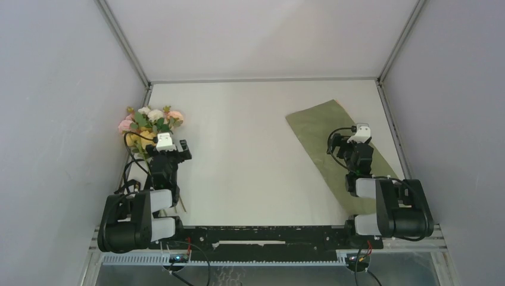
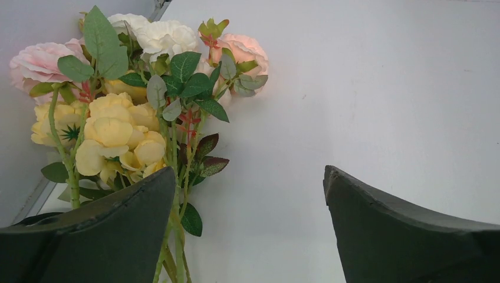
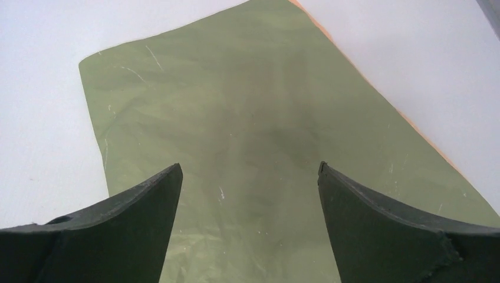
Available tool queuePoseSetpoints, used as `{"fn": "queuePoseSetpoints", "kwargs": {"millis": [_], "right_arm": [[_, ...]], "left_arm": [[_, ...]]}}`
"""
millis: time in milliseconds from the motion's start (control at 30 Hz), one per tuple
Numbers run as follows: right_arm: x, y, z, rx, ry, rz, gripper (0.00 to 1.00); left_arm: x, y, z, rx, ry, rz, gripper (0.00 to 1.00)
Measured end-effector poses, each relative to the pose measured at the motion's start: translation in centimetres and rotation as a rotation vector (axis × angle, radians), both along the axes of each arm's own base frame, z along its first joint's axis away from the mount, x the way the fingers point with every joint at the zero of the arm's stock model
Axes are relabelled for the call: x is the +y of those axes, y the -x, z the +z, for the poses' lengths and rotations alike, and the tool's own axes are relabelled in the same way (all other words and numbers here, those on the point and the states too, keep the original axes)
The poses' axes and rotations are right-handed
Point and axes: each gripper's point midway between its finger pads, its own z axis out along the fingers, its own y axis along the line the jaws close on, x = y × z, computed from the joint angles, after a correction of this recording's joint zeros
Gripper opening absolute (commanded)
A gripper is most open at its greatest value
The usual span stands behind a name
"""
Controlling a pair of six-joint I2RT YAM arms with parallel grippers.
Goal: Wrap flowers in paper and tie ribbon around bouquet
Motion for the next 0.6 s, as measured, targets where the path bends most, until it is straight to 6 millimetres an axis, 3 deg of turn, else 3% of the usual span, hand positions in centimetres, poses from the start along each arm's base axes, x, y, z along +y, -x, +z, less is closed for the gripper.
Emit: {"fn": "queuePoseSetpoints", "kwargs": {"millis": [67,100,233,300,367,400,467,600], "right_arm": [[0.0,-0.1,0.1,0.024,-0.001,-0.001,0.80],[0.0,-0.4,0.6,0.035,-0.003,0.001,0.68],[0.2,-2.9,6.4,0.077,-0.032,-0.004,0.37],[0.1,-4.1,9.5,0.103,-0.039,-0.030,0.29],[0.2,-4.6,10.0,0.176,-0.037,-0.057,0.24],[0.4,-4.7,9.3,0.240,-0.032,-0.066,0.22],[1.2,-4.4,6.1,0.413,-0.017,-0.073,0.18],[2.9,-0.2,-3.1,0.845,0.054,-0.055,0.17]], "left_arm": [[0.0,0.0,0.0,0.000,0.000,0.000,1.00],[0.0,0.0,0.0,0.000,0.000,0.000,1.00],[0.0,0.0,0.0,0.000,0.000,0.000,1.00],[0.0,0.0,0.0,0.001,0.000,0.000,1.00],[0.1,0.0,0.0,0.004,0.006,0.008,1.00],[0.2,-0.1,-0.2,0.021,0.014,0.015,1.00],[0.7,-0.8,0.5,0.070,0.024,0.030,1.00],[1.2,-3.4,6.8,0.082,-0.003,0.023,1.00]]}}
